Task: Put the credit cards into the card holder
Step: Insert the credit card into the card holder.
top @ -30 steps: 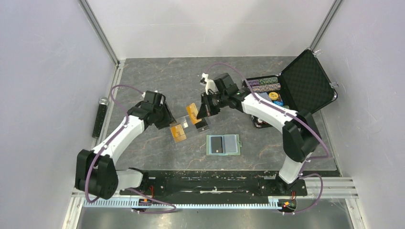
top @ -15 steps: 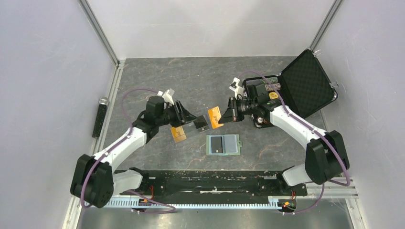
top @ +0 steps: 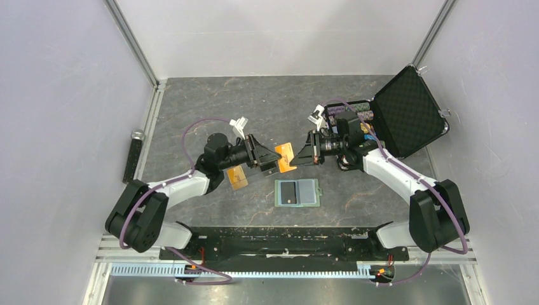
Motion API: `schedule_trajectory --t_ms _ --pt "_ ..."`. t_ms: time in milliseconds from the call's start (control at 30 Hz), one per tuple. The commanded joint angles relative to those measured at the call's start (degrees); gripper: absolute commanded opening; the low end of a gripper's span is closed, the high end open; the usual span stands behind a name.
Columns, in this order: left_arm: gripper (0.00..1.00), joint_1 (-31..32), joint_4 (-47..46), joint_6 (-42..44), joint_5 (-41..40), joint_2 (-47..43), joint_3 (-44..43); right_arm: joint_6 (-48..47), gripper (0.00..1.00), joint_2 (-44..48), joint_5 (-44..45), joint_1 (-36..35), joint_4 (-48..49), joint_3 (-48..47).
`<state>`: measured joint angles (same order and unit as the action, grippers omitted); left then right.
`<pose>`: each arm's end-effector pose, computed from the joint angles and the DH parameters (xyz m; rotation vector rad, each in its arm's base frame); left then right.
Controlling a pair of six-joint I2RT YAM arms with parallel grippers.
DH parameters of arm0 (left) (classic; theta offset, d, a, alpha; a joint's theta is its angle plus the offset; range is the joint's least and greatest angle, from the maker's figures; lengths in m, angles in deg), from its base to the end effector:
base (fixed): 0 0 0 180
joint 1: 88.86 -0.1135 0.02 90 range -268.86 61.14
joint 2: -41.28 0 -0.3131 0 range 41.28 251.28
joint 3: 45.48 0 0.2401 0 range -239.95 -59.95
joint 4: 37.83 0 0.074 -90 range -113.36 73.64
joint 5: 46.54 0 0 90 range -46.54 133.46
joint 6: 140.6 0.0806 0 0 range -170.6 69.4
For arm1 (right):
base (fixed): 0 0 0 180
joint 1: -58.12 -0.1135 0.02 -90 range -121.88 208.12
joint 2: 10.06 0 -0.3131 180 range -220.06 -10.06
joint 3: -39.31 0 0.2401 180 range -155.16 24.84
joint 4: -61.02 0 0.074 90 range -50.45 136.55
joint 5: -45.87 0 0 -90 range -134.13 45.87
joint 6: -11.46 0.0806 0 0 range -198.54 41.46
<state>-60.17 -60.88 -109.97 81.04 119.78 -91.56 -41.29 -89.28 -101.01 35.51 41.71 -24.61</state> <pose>0.2363 -0.1854 0.2691 0.0270 2.0249 -1.6234 0.2419 0.1739 0.2907 -0.3469 2.3076 1.6414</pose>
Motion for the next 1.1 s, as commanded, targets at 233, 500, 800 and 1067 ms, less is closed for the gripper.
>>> schedule_trajectory --t_ms 233,500,800,1067 --pt "0.03 0.5 -9.3 -4.3 4.3 2.5 -1.6 3.1 0.01 0.5 -2.4 0.2 6.6 0.3" --pt "0.02 0.4 -3.7 -1.9 2.7 0.4 -1.7 -1.1 0.37 0.7 1.2 0.5 1.2 1.2" --pt "0.02 0.6 3.9 1.2 -0.3 -2.3 -0.6 -13.4 0.65 2.8 14.5 3.0 -14.8 1.8" --pt "0.02 3.6 3.3 1.1 -3.2 0.7 1.3 -19.7 0.66 4.8 23.9 6.3 -21.7 6.9"
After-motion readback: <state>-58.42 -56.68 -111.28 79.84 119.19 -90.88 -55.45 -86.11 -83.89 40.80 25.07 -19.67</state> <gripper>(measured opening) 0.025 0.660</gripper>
